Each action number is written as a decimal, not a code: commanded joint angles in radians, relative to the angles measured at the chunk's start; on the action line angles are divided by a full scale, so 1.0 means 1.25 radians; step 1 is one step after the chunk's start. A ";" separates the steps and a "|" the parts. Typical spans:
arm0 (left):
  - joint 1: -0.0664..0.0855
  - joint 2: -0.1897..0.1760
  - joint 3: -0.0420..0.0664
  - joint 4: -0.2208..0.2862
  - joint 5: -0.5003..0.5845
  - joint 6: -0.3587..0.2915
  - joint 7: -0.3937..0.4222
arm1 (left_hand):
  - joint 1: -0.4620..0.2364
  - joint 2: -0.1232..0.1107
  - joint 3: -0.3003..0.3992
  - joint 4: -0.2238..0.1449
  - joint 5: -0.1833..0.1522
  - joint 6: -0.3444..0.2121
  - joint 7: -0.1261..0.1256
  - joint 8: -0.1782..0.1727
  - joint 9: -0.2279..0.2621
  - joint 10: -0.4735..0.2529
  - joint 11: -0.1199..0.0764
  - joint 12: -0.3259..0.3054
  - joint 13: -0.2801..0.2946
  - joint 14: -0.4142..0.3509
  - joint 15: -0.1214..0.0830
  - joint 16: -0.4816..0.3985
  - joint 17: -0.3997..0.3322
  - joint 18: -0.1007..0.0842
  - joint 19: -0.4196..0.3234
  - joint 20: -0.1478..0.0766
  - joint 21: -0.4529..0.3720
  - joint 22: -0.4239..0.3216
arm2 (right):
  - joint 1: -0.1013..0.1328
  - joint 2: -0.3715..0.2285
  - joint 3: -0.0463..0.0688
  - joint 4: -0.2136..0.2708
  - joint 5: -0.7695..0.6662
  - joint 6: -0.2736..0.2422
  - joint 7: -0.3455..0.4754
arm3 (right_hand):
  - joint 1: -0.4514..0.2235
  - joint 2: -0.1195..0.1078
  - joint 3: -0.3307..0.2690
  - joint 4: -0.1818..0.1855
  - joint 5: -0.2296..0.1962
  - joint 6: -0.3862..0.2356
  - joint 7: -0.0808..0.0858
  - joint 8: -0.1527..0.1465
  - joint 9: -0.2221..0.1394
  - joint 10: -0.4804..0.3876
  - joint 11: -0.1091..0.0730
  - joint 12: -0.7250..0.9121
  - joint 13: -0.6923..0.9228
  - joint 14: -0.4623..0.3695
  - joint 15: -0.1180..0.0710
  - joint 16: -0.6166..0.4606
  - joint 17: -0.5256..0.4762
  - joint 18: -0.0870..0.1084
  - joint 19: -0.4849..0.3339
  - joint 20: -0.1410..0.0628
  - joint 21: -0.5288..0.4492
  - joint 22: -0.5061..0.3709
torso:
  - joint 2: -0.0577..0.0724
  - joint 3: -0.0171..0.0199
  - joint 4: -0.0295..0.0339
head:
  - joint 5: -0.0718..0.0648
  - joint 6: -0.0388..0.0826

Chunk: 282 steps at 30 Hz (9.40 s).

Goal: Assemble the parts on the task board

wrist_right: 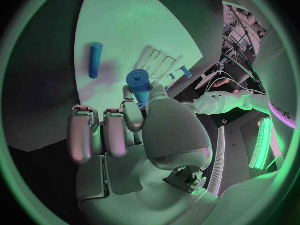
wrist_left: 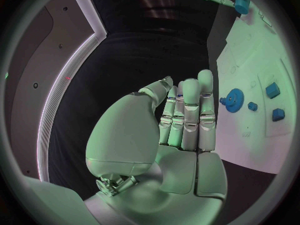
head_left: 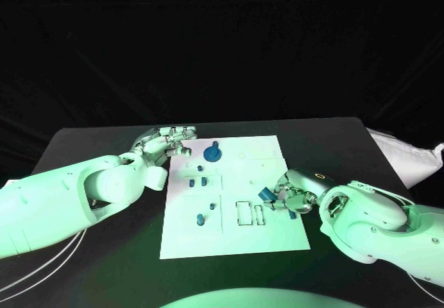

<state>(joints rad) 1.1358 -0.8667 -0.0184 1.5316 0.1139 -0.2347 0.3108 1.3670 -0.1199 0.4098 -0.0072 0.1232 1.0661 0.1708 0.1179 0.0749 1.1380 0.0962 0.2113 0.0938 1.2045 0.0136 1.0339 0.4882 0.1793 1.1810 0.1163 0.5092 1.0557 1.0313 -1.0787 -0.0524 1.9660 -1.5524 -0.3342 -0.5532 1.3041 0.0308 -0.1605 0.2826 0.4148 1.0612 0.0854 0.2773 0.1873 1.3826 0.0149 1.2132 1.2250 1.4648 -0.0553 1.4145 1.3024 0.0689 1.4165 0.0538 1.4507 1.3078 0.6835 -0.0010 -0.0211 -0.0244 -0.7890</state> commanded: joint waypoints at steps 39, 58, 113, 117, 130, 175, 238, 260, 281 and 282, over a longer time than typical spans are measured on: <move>0.000 0.004 0.000 0.004 -0.003 0.023 -0.001 | 0.005 0.003 -0.005 0.000 -0.001 -0.007 -0.001 0.004 -0.001 -0.005 0.001 0.002 0.000 -0.007 0.002 -0.002 -0.001 0.002 0.006 0.000 -0.005 -0.001 | -0.015 0.097 -0.001 -0.026 0.050 0.074 -0.025 | -0.197 0.004 -0.139 0.009 -0.293 0.034 -0.017 -0.001 0.058 -0.003 -0.020 -0.097 -0.048 0.039 -0.016 -0.025 -0.033 -0.005 -0.012 -0.014 -0.010 -0.010 | 0.000 0.0000 -0.0005 | 0.001 0.002; -0.001 0.007 0.000 0.001 -0.007 0.030 -0.004 | 0.007 0.004 -0.006 -0.001 -0.001 -0.007 -0.001 0.005 -0.001 -0.006 0.001 0.003 0.000 -0.007 0.002 -0.002 -0.001 0.002 0.006 0.000 -0.005 -0.001 | -0.015 0.109 -0.001 -0.026 0.005 0.087 -0.021 | -0.017 -0.011 0.040 -0.080 -0.264 0.039 -0.018 -0.010 0.081 -0.002 -0.022 -0.122 -0.049 0.041 -0.017 -0.033 -0.035 -0.005 -0.010 -0.013 -0.014 -0.010 | 0.001 -0.0003 0.0009 | 0.000 -0.001; -0.002 0.004 0.000 0.001 -0.016 0.038 -0.013 | 0.009 0.005 -0.006 -0.002 0.000 -0.008 -0.001 0.006 -0.001 -0.007 0.001 0.004 0.000 -0.008 0.002 -0.002 -0.002 0.002 0.006 0.000 -0.007 -0.002 | 0.043 -0.074 -0.005 -0.008 -0.004 0.085 0.001 | 0.056 0.033 0.020 -0.086 -0.205 0.014 0.000 -0.068 0.074 -0.017 -0.009 -0.182 -0.070 0.040 -0.006 -0.043 -0.039 -0.004 -0.014 -0.005 -0.020 -0.014 | 0.001 0.0004 -0.0007 | -0.021 -0.002; -0.002 0.003 0.000 0.002 -0.017 0.038 -0.013 | 0.011 0.006 -0.006 -0.004 0.000 -0.008 -0.001 0.006 -0.001 -0.008 0.001 0.006 0.000 -0.009 0.001 -0.002 -0.003 0.002 0.006 0.000 -0.007 -0.003 | 0.030 -0.061 -0.006 -0.023 -0.023 0.110 -0.008 | 0.043 0.028 0.014 -0.075 -0.198 0.021 -0.001 -0.072 0.071 -0.022 -0.009 -0.195 -0.079 0.039 -0.006 -0.046 -0.043 -0.003 -0.017 -0.004 -0.023 -0.017 | 0.001 0.0003 0.0000 | -0.024 -0.001; -0.002 0.003 0.000 0.001 -0.017 0.039 -0.013 | 0.013 0.008 -0.005 -0.005 0.000 -0.007 -0.001 0.007 -0.001 -0.008 0.001 0.007 0.000 -0.009 0.001 -0.002 -0.003 0.002 0.006 0.000 -0.008 -0.003 | 0.016 -0.040 -0.006 -0.045 -0.086 0.163 -0.021 | 0.031 0.007 0.003 -0.061 -0.196 0.028 -0.001 -0.079 0.067 -0.031 -0.008 -0.220 -0.095 0.038 -0.005 -0.049 -0.045 -0.002 -0.021 -0.003 -0.026 -0.022 | 0.001 0.0003 0.0003 | -0.024 -0.003; -0.003 0.000 0.000 0.001 -0.022 0.047 -0.021 | 0.013 0.008 -0.005 -0.005 0.000 -0.007 -0.001 0.007 -0.001 -0.008 0.001 0.007 0.000 -0.009 0.001 -0.002 -0.003 0.002 0.006 0.000 -0.008 -0.003 | -0.021 0.028 -0.006 -0.086 -0.186 0.223 -0.032 | 0.174 0.047 0.143 -0.154 -0.217 0.056 -0.015 -0.087 0.067 -0.018 -0.022 -0.215 -0.086 0.042 -0.017 -0.040 -0.026 -0.006 -0.009 -0.014 -0.018 -0.004 | 0.000 -0.0005 -0.0003 | -0.022 -0.010; -0.003 0.002 0.000 0.004 -0.031 0.049 -0.032 | 0.009 0.009 -0.010 -0.003 0.000 -0.015 0.003 0.006 -0.002 -0.015 0.004 0.010 -0.001 -0.011 0.003 -0.001 -0.006 0.002 0.007 0.001 -0.011 -0.004 | -0.003 0.096 -0.004 -0.072 0.201 0.039 -0.049 | -0.032 -0.021 0.246 -0.041 -0.056 0.094 -0.024 -0.092 0.081 0.027 -0.028 -0.148 -0.027 0.048 -0.021 -0.023 0.001 -0.012 0.011 -0.017 -0.001 0.028 | 0.000 -0.0002 -0.0003 | -0.010 -0.021; -0.003 0.003 0.000 0.002 -0.031 0.052 -0.033 | 0.009 0.009 -0.010 -0.003 0.000 -0.015 0.004 0.006 -0.002 -0.015 0.004 0.010 -0.001 -0.011 0.004 -0.001 -0.007 0.001 0.007 0.001 -0.011 -0.004 | -0.003 0.097 -0.004 -0.078 0.123 0.079 -0.053 | -0.044 -0.023 0.239 -0.038 -0.071 0.096 -0.025 -0.089 0.086 0.030 -0.029 -0.143 -0.021 0.048 -0.023 -0.022 0.002 -0.012 0.012 -0.019 0.000 0.029 | 0.001 0.0002 -0.0004 | -0.013 -0.022; -0.003 0.002 0.000 0.003 -0.031 0.054 -0.036 | 0.009 0.009 -0.011 -0.003 0.000 -0.016 0.004 0.006 -0.002 -0.016 0.004 0.011 -0.001 -0.011 0.004 -0.001 -0.007 0.001 0.007 0.001 -0.011 -0.005 | -0.003 0.102 -0.004 -0.083 0.121 0.093 -0.052 | -0.123 -0.036 0.181 0.006 -0.115 0.103 -0.026 -0.084 0.095 0.038 -0.029 -0.128 -0.004 0.049 -0.022 -0.018 0.008 -0.013 0.014 -0.020 0.001 0.033 | 0.000 0.0001 -0.0006 | -0.012 -0.024; -0.003 0.002 0.000 0.003 -0.031 0.054 -0.036 | 0.009 0.009 -0.011 -0.003 0.000 -0.016 0.004 0.006 -0.002 -0.016 0.004 0.011 -0.001 -0.011 0.004 -0.001 -0.007 0.001 0.007 0.001 -0.011 -0.005 | -0.003 0.101 -0.004 -0.082 0.120 0.093 -0.052 | -0.134 -0.039 0.169 0.006 -0.138 0.103 -0.026 -0.083 0.096 0.038 -0.029 -0.128 -0.003 0.049 -0.023 -0.018 0.008 -0.013 0.014 -0.019 0.001 0.033 | 0.000 0.0002 -0.0008 | -0.012 -0.024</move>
<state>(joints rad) 1.1313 -0.8649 -0.0190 1.5332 0.0779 -0.1871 0.2629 1.3762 -0.1106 0.4015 -0.0097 0.1232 1.0554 0.1745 0.1217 0.0732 1.1240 0.1031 0.2207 0.0937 1.1957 0.0182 1.0339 0.4811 0.1793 1.1845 0.1198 0.4974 1.0511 1.0286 -0.9518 -0.0571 1.8622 -1.3847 -0.2343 -0.6103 1.1463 -0.0166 0.0590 0.2886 0.2532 1.1831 0.0495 0.1702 0.3063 1.4254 -0.0241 1.0525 1.2205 1.4647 -0.0771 1.3888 1.3080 0.0691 1.4289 0.0307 1.4486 1.3079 0.6840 -0.0009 -0.0213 -0.0390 -0.8195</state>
